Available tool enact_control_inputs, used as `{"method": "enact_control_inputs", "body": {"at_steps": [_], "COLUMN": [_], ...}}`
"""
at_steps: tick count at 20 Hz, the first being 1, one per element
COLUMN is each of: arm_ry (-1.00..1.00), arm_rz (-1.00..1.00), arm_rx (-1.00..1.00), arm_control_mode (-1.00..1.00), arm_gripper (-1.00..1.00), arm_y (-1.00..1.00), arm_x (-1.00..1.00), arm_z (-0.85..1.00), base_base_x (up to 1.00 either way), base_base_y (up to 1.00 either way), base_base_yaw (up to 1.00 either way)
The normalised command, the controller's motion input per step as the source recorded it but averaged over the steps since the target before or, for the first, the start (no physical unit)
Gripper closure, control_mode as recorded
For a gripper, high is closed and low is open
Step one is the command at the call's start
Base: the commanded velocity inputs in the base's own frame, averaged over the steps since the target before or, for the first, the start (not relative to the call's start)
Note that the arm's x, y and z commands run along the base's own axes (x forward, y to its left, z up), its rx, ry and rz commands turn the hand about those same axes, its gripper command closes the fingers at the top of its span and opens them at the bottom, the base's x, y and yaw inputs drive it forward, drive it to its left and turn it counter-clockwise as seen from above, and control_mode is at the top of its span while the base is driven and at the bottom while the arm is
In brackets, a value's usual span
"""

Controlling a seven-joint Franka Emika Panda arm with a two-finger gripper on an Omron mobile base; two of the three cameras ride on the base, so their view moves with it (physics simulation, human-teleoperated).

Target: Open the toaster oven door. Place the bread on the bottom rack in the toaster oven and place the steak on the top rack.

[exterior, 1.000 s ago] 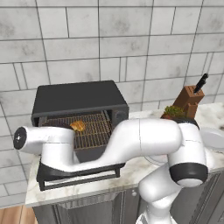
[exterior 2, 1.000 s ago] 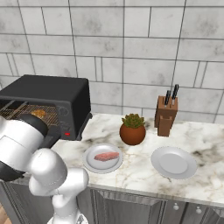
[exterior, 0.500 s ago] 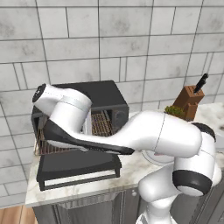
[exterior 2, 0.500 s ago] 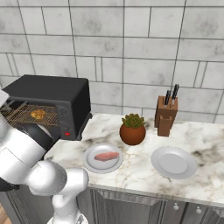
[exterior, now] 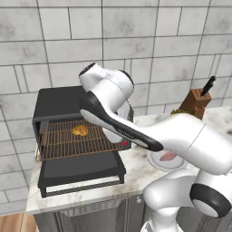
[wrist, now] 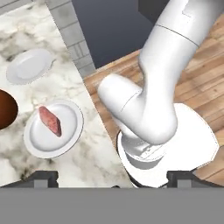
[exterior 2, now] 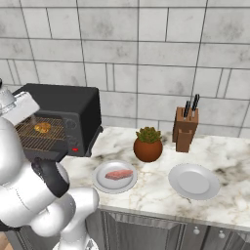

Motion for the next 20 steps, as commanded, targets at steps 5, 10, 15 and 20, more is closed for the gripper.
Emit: {"method": "enact_control_inputs", "body": {"at_steps": [5,10,15,20], "arm_ry": [0.32,0.45,0.28,0.04], "arm_rz": [-0.15,-0.31,-0.33,-0.27], "arm_rx": [0.07,0.0,0.0,0.0], "arm_control_mode": [-1.0,-1.0,-1.0,-1.0], "arm_gripper": [-1.0,-1.0,-1.0,-1.0], "arm_y": [-1.0,-1.0,-1.0,-0.96], "arm_x": [0.02,0.37,0.25,0.01], "arm_z": [0.47,0.14,-0.03,-0.52], "base_base_x": [0.0,0.0,0.0,0.0], "base_base_y": [0.0,0.0,0.0,0.0], "base_base_yaw": [0.0,0.0,0.0,0.0]}}
